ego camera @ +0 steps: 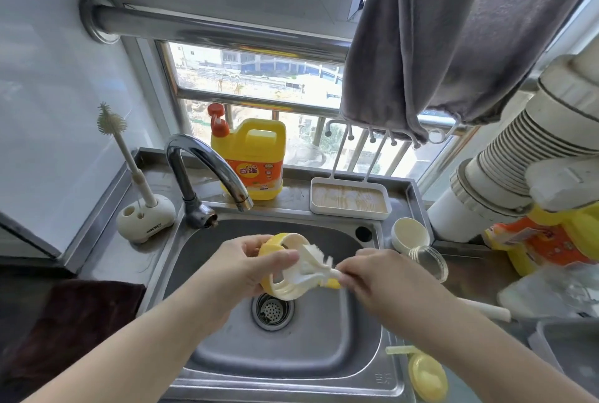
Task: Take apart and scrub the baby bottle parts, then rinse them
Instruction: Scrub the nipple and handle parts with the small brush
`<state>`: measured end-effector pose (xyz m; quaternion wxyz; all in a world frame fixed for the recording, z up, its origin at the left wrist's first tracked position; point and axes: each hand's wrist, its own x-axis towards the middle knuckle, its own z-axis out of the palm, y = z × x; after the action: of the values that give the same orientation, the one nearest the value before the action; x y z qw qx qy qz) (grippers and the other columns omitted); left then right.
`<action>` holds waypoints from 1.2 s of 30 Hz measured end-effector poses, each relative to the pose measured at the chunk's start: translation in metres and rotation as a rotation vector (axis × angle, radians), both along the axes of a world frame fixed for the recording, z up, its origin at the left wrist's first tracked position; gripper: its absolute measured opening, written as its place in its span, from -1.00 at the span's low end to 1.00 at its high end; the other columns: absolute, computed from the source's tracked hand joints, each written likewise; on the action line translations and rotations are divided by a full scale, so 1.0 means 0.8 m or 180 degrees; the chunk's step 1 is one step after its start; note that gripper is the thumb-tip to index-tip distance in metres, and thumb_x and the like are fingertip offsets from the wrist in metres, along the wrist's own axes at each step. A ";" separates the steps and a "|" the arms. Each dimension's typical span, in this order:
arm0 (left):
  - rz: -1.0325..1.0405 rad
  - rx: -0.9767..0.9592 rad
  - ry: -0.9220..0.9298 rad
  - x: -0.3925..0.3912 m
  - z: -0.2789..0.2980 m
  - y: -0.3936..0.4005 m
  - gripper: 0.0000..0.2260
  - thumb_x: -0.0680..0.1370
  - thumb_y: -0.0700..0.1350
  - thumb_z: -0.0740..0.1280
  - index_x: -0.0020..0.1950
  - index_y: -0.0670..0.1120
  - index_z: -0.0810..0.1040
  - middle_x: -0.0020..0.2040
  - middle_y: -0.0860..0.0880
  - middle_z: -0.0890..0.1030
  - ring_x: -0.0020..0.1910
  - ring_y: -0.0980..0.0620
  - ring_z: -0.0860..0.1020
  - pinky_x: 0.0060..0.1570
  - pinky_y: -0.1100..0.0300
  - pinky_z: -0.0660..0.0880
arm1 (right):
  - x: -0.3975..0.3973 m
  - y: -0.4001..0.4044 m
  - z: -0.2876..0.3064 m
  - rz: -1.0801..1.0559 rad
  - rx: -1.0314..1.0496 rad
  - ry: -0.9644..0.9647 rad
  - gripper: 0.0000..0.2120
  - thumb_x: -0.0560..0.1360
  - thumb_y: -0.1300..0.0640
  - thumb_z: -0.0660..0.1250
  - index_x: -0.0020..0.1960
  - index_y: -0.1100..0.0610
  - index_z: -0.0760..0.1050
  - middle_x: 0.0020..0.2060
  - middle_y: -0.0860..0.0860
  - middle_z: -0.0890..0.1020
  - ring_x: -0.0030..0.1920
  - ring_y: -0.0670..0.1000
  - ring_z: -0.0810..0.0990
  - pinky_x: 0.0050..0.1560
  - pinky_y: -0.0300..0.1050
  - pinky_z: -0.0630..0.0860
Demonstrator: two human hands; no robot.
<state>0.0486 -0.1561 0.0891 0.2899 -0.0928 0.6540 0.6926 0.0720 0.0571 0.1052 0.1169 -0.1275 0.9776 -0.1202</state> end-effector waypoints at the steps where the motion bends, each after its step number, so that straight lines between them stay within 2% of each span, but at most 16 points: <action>1: 0.0008 0.0059 0.0104 0.002 0.002 0.004 -0.54 0.16 -0.09 0.62 0.03 -0.08 0.65 -0.27 -0.01 0.66 -0.31 0.12 0.61 -0.17 0.18 0.57 | -0.002 -0.007 -0.001 -0.0041 0.0178 0.0055 -0.75 0.60 -0.05 0.09 0.02 0.00 0.51 -0.14 -0.06 0.49 -0.05 0.04 0.53 -0.12 -0.11 0.43; 4: 0.0153 0.0360 0.0368 0.003 0.008 0.012 -0.62 0.21 -0.20 0.57 0.00 -0.12 0.64 -0.32 -0.02 0.64 -0.37 0.12 0.59 -0.37 0.33 0.49 | -0.004 -0.016 -0.003 -0.0133 0.0177 -0.0083 -0.79 0.58 0.00 0.11 -0.12 0.04 0.45 -0.24 -0.04 0.44 -0.14 0.09 0.53 -0.23 -0.11 0.35; 9: 0.0373 0.0402 0.0465 0.006 0.004 0.010 -0.51 0.16 -0.09 0.58 0.07 -0.03 0.60 -0.25 0.00 0.67 -0.25 0.09 0.63 -0.27 0.28 0.53 | -0.002 -0.021 0.006 -0.0201 -0.0609 -0.1018 -0.72 0.59 -0.01 0.16 -0.09 0.15 0.53 -0.41 -0.03 0.38 -0.39 -0.02 0.33 -0.36 -0.14 0.27; 12: 0.0372 0.0233 0.0525 0.005 0.002 0.012 -0.41 0.11 -0.07 0.65 0.10 0.02 0.56 -0.16 0.02 0.70 -0.18 0.12 0.64 -0.22 0.33 0.53 | -0.006 -0.016 0.003 -0.0081 -0.0009 -0.0348 -0.80 0.58 0.03 0.16 -0.09 0.11 0.48 -0.33 -0.06 0.40 -0.28 -0.01 0.41 -0.32 -0.12 0.29; 14: 0.0331 0.0256 0.0542 0.002 0.004 0.013 -0.39 0.08 -0.01 0.62 0.10 0.01 0.58 -0.16 0.01 0.70 -0.18 0.12 0.63 -0.18 0.33 0.53 | -0.008 -0.017 0.003 -0.0144 0.0669 0.0474 -0.93 0.51 0.08 0.27 -0.13 0.04 0.40 -0.34 -0.06 0.32 -0.27 0.02 0.43 -0.47 -0.16 0.18; 16: 0.0264 0.0291 0.0583 0.000 0.007 0.014 -0.40 0.09 -0.02 0.60 0.10 0.00 0.58 -0.19 0.03 0.68 -0.20 0.14 0.61 -0.18 0.34 0.53 | -0.008 -0.020 0.007 -0.0138 0.1085 0.0793 -0.78 0.28 0.13 0.49 -0.22 -0.01 0.45 -0.41 -0.07 0.30 -0.41 0.02 0.45 -0.53 -0.23 -0.04; 17: 0.0256 0.0282 0.0639 -0.001 0.011 0.015 -0.43 0.11 -0.07 0.63 0.09 0.01 0.58 -0.21 0.04 0.68 -0.21 0.16 0.61 -0.20 0.36 0.51 | -0.008 -0.021 0.006 -0.0146 0.1133 0.1056 -0.75 0.23 0.13 0.53 -0.22 -0.02 0.48 -0.42 -0.06 0.36 -0.43 0.02 0.49 -0.53 -0.24 -0.04; 19: 0.0300 0.0248 0.0762 -0.003 0.015 0.016 -0.41 0.10 -0.09 0.65 0.08 0.03 0.56 -0.21 0.07 0.69 -0.23 0.18 0.61 -0.24 0.40 0.49 | -0.003 -0.022 0.002 -0.0299 0.0763 0.0956 -0.92 0.45 0.06 0.35 -0.09 -0.01 0.47 -0.27 -0.04 0.49 -0.24 0.06 0.57 -0.45 -0.15 0.22; 20: 0.0316 0.0221 0.0815 -0.003 0.016 0.017 -0.42 0.10 -0.07 0.62 0.09 0.03 0.56 -0.20 0.07 0.69 -0.23 0.19 0.61 -0.24 0.40 0.48 | 0.000 -0.022 -0.001 -0.0439 0.0346 0.0542 -0.92 0.53 0.03 0.22 -0.05 0.01 0.46 -0.23 -0.03 0.51 -0.18 0.06 0.57 -0.35 -0.11 0.32; 23: 0.0384 0.0250 0.0861 -0.001 0.014 0.018 -0.51 0.17 -0.06 0.59 0.07 0.02 0.58 -0.27 0.06 0.66 -0.27 0.17 0.58 -0.26 0.38 0.49 | 0.006 -0.025 -0.004 -0.0571 -0.0814 -0.0692 -0.77 0.58 0.00 0.16 -0.11 0.06 0.54 -0.44 -0.05 0.43 -0.40 -0.06 0.41 -0.36 -0.18 0.34; 25: 0.0382 0.0245 0.0839 -0.002 0.012 0.017 -0.52 0.17 -0.03 0.58 0.05 0.04 0.58 -0.28 0.07 0.65 -0.26 0.16 0.58 -0.26 0.36 0.49 | 0.009 -0.025 -0.005 -0.0566 -0.1045 -0.0854 -0.76 0.58 0.00 0.17 -0.06 0.06 0.58 -0.46 -0.06 0.42 -0.44 -0.09 0.36 -0.41 -0.25 0.28; 27: 0.0356 0.0103 0.0860 -0.003 0.009 0.017 -0.47 0.11 0.02 0.61 0.04 0.05 0.58 -0.24 0.07 0.68 -0.25 0.18 0.61 -0.26 0.38 0.49 | 0.008 -0.022 -0.006 -0.0468 -0.0621 -0.0504 -0.77 0.58 -0.01 0.15 -0.04 0.05 0.55 -0.33 -0.03 0.53 -0.30 -0.04 0.51 -0.29 -0.19 0.37; 29: 0.0285 -0.0007 0.0846 -0.004 0.009 0.016 -0.52 0.13 0.04 0.62 0.00 0.04 0.63 -0.17 0.03 0.70 -0.20 0.14 0.63 -0.21 0.35 0.50 | 0.003 -0.017 -0.003 -0.0328 0.0341 0.0487 -0.88 0.55 0.00 0.21 -0.06 0.02 0.47 -0.19 -0.02 0.55 -0.15 0.05 0.58 -0.27 -0.10 0.40; 31: 0.0122 0.0106 0.0801 -0.005 0.011 0.018 -0.61 0.20 0.02 0.61 -0.03 0.00 0.67 -0.18 -0.03 0.69 -0.22 0.09 0.60 -0.17 0.27 0.50 | -0.003 -0.011 0.003 -0.0244 0.0922 0.1266 -0.83 0.33 0.04 0.49 -0.18 -0.02 0.50 -0.34 -0.03 0.50 -0.36 0.03 0.57 -0.47 -0.19 0.24; 33: 0.0107 0.0117 0.0808 -0.007 0.015 0.017 -0.62 0.20 0.02 0.57 -0.02 -0.02 0.68 -0.22 -0.06 0.66 -0.27 0.10 0.56 -0.23 0.29 0.47 | -0.006 -0.014 0.012 -0.0242 0.0991 0.1476 -0.71 0.14 0.13 0.60 -0.24 -0.01 0.54 -0.45 -0.06 0.46 -0.49 0.02 0.51 -0.50 -0.25 0.11; 36: 0.0224 0.0037 0.0900 -0.010 0.015 0.017 -0.56 0.18 0.00 0.58 0.03 -0.01 0.65 -0.13 -0.08 0.70 -0.20 0.09 0.61 -0.19 0.27 0.49 | -0.003 -0.021 0.005 -0.0499 0.0566 0.0924 -0.93 0.44 0.07 0.36 -0.12 0.02 0.49 -0.30 -0.04 0.48 -0.28 0.08 0.58 -0.41 -0.15 0.32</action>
<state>0.0404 -0.1426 0.1011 0.1709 -0.0155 0.6806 0.7123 0.0693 0.0399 0.1090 -0.0242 -0.0560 0.9979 -0.0224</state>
